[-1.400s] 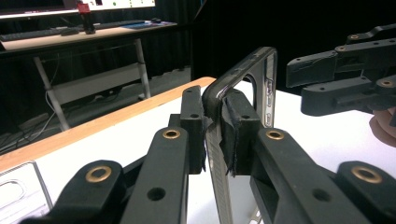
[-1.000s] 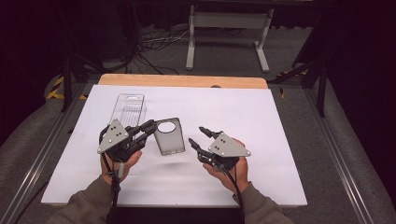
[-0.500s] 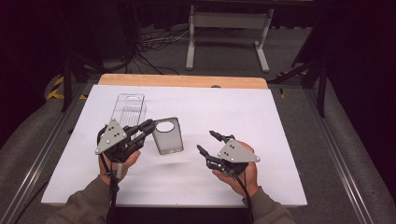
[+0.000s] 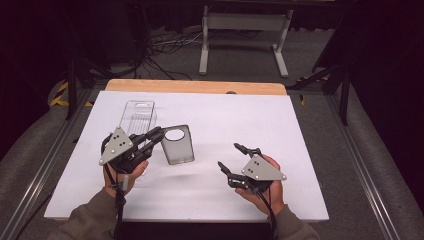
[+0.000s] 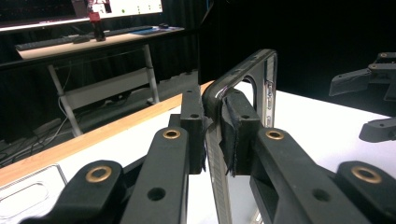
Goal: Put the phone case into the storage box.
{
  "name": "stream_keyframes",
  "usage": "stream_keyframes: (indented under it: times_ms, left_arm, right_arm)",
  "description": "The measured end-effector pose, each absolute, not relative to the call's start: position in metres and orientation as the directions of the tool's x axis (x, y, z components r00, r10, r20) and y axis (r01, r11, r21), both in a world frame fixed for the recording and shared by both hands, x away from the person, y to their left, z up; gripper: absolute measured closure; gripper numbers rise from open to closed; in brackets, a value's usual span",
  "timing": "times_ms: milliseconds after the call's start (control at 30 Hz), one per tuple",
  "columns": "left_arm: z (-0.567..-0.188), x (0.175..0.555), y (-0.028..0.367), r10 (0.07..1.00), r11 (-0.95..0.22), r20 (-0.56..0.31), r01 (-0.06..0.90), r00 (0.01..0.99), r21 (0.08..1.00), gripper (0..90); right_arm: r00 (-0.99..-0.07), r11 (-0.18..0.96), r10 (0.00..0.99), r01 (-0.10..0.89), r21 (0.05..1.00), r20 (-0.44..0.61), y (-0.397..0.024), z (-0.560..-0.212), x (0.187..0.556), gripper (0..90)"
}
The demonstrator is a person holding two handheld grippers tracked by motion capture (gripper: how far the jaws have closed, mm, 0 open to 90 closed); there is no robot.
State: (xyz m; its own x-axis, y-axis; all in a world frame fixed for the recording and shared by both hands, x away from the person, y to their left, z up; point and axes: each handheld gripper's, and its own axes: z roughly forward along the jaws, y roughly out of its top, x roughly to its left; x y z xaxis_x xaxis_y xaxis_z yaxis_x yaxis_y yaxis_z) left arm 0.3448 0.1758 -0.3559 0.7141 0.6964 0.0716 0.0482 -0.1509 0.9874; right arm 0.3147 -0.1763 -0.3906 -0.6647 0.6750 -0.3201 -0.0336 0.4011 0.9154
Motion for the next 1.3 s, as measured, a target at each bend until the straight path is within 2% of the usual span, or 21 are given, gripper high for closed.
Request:
stream_keyframes:
  times_ms: [200, 267, 700, 1300]
  left_arm:
    - [-0.355, 0.344, 0.176, 0.695, -0.153, 0.075, 0.046, 0.715, 0.987, 79.9]
    - [-0.354, 0.344, 0.176, 0.695, -0.155, 0.075, 0.047, 0.715, 0.987, 79.9]
    - [-0.352, 0.343, 0.180, 0.697, -0.145, 0.075, 0.037, 0.713, 0.989, 80.0]
    - [-0.347, 0.342, 0.187, 0.704, -0.134, 0.077, 0.025, 0.706, 0.991, 80.0]
  right_arm:
    - [-0.671, 0.409, 0.669, -0.030, 0.912, -0.322, -0.180, -0.396, 0.311, 26.9]
    - [-0.674, 0.419, 0.664, -0.022, 0.908, -0.323, -0.182, -0.401, 0.309, 22.5]
    - [-0.661, 0.427, 0.676, -0.010, 0.904, -0.326, -0.188, -0.412, 0.301, 14.3]
    - [-0.663, 0.451, 0.670, 0.006, 0.892, -0.334, -0.196, -0.422, 0.291, 14.8]
